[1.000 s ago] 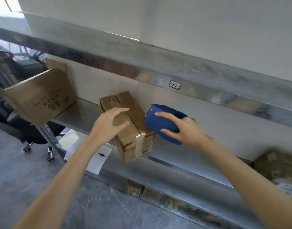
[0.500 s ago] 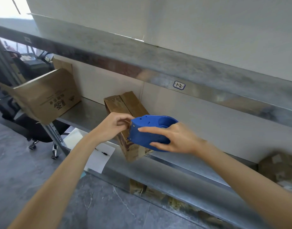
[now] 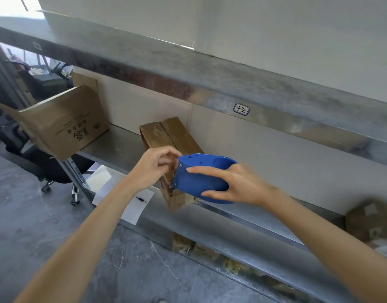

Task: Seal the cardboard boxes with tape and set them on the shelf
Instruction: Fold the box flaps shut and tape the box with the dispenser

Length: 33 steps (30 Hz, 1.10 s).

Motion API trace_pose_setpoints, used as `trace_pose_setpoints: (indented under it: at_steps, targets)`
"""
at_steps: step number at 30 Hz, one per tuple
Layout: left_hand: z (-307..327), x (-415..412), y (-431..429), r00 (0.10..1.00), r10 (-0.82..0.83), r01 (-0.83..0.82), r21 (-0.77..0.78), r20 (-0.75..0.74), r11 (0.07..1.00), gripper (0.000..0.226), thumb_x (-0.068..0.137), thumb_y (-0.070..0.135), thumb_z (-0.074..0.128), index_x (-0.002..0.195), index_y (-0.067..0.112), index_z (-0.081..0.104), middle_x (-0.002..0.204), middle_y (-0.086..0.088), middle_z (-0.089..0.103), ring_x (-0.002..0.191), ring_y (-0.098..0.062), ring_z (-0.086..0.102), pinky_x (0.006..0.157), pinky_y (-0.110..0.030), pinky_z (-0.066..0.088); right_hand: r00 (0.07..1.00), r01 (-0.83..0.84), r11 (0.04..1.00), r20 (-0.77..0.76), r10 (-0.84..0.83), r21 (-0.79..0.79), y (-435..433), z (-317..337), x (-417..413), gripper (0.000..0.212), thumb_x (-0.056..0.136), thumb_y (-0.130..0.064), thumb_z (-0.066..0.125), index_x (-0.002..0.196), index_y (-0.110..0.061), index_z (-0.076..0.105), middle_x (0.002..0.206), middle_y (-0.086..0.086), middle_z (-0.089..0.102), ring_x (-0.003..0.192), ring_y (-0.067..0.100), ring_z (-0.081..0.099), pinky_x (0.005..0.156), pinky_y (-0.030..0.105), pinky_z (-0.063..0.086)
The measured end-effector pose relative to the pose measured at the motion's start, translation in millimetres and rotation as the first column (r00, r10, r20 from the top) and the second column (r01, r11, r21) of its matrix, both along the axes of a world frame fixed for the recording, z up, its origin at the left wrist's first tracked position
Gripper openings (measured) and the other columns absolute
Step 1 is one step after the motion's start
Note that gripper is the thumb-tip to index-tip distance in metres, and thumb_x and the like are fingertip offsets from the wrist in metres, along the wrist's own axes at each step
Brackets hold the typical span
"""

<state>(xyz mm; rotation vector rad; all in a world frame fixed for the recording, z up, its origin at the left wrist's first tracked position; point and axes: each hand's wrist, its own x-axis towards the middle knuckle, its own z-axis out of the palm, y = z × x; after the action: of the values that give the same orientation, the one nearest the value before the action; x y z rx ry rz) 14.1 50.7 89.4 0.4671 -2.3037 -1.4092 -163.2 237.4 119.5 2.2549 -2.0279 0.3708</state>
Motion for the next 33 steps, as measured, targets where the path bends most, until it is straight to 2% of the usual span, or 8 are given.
trace_pose_setpoints:
  at_steps: [3, 7, 11, 16, 20, 25, 30, 33]
  targets:
    - [-2.7, 0.7, 4.0, 0.997, 0.062, -0.063, -0.024, -0.047, 0.998, 0.044, 0.085, -0.024, 0.05, 0.106, 0.011, 0.067, 0.102, -0.003, 0.07, 0.09, -0.014, 0.069, 0.074, -0.018, 0.052, 1.0, 0.01, 1.0, -0.019, -0.01, 0.0, -2.1, 3.0, -2.0, 0.056, 0.093, -0.054, 0.05, 0.145, -0.052, 0.029, 0.046, 0.001, 0.035, 0.043, 0.019, 0.028, 0.043, 0.03, 0.038]
    - [-4.2, 14.8, 1.8, 0.97, 0.222, -0.225, -0.024, -0.102, 0.974, 0.027, 0.086, -0.009, 0.066, 0.101, 0.014, 0.067, 0.091, -0.005, 0.068, 0.081, -0.008, 0.068, 0.076, -0.016, 0.053, 0.999, 0.007, 1.0, -0.031, -0.007, 0.005, 4.3, 10.7, -10.1, 0.057, 0.091, -0.052, 0.052, 0.144, -0.053, 0.032, 0.047, 0.0, 0.021, 0.043, 0.019, 0.023, 0.041, 0.025, 0.032]
    - [-18.4, 55.6, -19.3, 0.933, 0.359, -0.357, 0.052, -0.041, 0.933, 0.027, 0.089, -0.001, 0.067, 0.103, 0.022, 0.066, 0.085, -0.005, 0.069, 0.078, -0.013, 0.073, 0.079, -0.015, 0.05, 0.997, 0.081, 0.995, -0.008, -0.081, 0.054, 26.5, 9.5, -31.3, 0.055, 0.087, -0.054, 0.052, 0.141, -0.052, 0.04, 0.045, -0.002, 0.015, 0.038, 0.013, 0.019, 0.043, 0.013, 0.02]
    - [-29.9, 56.2, 5.9, 0.945, 0.327, -0.327, 0.084, 0.015, 0.941, 0.025, 0.09, -0.001, 0.067, 0.107, 0.018, 0.067, 0.085, -0.008, 0.068, 0.076, -0.011, 0.073, 0.076, -0.005, 0.046, 0.992, 0.12, 0.987, 0.019, -0.123, 0.11, 40.1, 5.0, -43.8, 0.057, 0.083, -0.052, 0.058, 0.138, -0.051, 0.046, 0.043, -0.002, 0.012, 0.037, 0.012, 0.021, 0.043, 0.009, 0.025]
    - [-40.7, 50.0, 19.1, 0.95, 0.311, -0.31, 0.143, 0.012, 0.94, 0.032, 0.086, 0.002, 0.073, 0.11, 0.022, 0.067, 0.084, -0.002, 0.068, 0.078, -0.015, 0.074, 0.076, -0.016, 0.051, 0.984, 0.174, 0.971, 0.001, -0.176, 0.164, 50.0, -1.0, -48.2, 0.062, 0.078, -0.052, 0.064, 0.136, -0.054, 0.045, 0.041, -0.003, 0.009, 0.035, 0.007, 0.018, 0.046, 0.004, 0.015]
    - [-55.5, 44.5, 24.0, 0.939, 0.343, -0.343, 0.098, 0.017, 0.934, 0.037, 0.085, 0.005, 0.075, 0.112, 0.029, 0.068, 0.083, 0.013, 0.065, 0.078, -0.013, 0.072, 0.081, -0.026, 0.05, 0.974, 0.219, 0.957, 0.014, -0.226, 0.189, 53.0, -6.4, -48.9, 0.062, 0.076, -0.052, 0.065, 0.135, -0.055, 0.047, 0.041, -0.002, 0.01, 0.036, 0.008, 0.017, 0.047, 0.005, 0.015]
    - [-63.5, 36.1, 24.5, 0.936, 0.353, -0.352, 0.041, -0.001, 0.935, 0.04, 0.086, 0.006, 0.073, 0.114, 0.034, 0.068, 0.086, 0.012, 0.061, 0.082, -0.013, 0.07, 0.081, -0.018, 0.05, 0.96, 0.259, 0.946, 0.057, -0.275, 0.197, 53.3, -8.5, -48.4, 0.058, 0.078, -0.054, 0.064, 0.134, -0.055, 0.049, 0.04, -0.002, 0.012, 0.036, 0.008, 0.021, 0.048, 0.009, 0.019]
    - [-67.8, 32.9, 25.3, 0.935, 0.354, -0.353, 0.034, -0.023, 0.935, 0.041, 0.086, 0.003, 0.072, 0.116, 0.032, 0.07, 0.09, 0.007, 0.06, 0.084, -0.015, 0.069, 0.077, -0.014, 0.049, 0.961, 0.25, 0.945, 0.067, -0.27, 0.211, 52.9, -10.8, -49.1, 0.061, 0.078, -0.048, 0.073, 0.135, -0.053, 0.05, 0.039, -0.002, 0.014, 0.036, 0.009, 0.027, 0.047, 0.01, 0.02]
